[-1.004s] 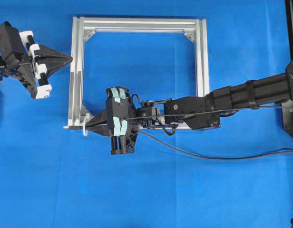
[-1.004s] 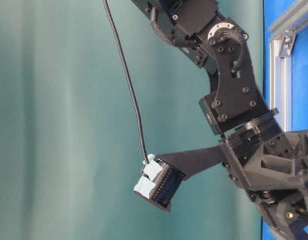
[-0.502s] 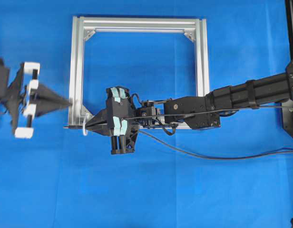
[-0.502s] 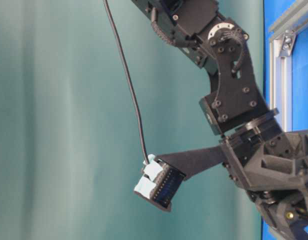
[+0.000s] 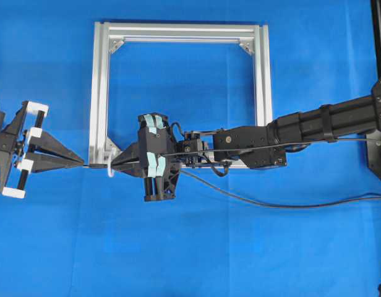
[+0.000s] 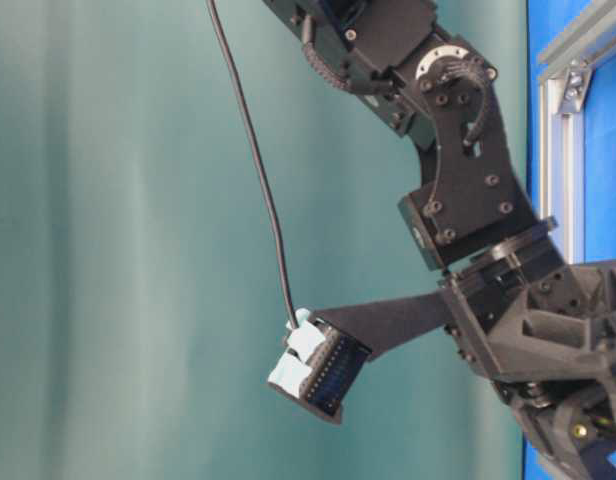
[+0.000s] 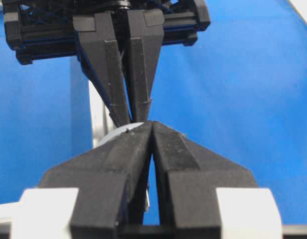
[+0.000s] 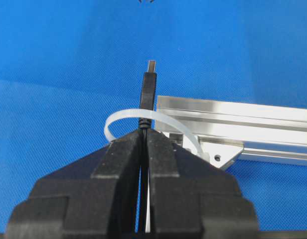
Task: Insert the wire through the string loop located on the left side.
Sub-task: 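Move the left gripper to the left of the loop, facing the plug, then close the left gripper on the plug emerging from the loop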
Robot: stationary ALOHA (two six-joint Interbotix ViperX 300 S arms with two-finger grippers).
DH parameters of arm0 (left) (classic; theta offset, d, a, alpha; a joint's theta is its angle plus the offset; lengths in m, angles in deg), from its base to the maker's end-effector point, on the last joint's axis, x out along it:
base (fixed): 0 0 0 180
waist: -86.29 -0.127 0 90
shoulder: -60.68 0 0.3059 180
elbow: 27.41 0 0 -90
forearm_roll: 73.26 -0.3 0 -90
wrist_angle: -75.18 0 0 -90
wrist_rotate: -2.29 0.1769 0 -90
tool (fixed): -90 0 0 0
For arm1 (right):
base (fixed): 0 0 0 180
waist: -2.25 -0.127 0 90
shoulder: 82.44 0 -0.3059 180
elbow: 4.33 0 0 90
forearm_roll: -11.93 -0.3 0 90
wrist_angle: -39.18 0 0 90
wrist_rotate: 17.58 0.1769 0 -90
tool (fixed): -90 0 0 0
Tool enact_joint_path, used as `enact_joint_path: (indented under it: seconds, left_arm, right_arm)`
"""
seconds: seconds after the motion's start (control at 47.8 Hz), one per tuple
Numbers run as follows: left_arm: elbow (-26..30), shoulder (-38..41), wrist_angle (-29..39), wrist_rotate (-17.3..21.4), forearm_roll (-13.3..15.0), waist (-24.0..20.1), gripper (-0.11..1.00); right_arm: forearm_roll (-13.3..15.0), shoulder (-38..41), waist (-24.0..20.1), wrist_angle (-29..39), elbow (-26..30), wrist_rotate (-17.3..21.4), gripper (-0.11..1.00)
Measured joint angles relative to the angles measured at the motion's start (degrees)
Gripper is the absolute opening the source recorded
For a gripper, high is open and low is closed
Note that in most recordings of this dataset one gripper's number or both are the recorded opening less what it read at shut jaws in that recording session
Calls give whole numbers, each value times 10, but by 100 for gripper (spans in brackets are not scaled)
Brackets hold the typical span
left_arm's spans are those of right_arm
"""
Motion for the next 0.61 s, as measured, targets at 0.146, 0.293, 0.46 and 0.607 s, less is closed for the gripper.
enact_joint_path:
  seconds: [0.146,0.293,0.46,0.607]
  left_arm:
    - [0,0,4,0,0,0,15]
    - [4,0,4,0,0,1,56]
    - [11,1,6,-1,0,1,91]
    - [14,5,16,-2,0,0,88]
  right_arm:
    - [0,0,0,0,0,0,-10]
    - [0,0,0,0,0,0,-10]
    - [0,0,0,0,0,0,-10]
    - [0,0,0,0,0,1,-10]
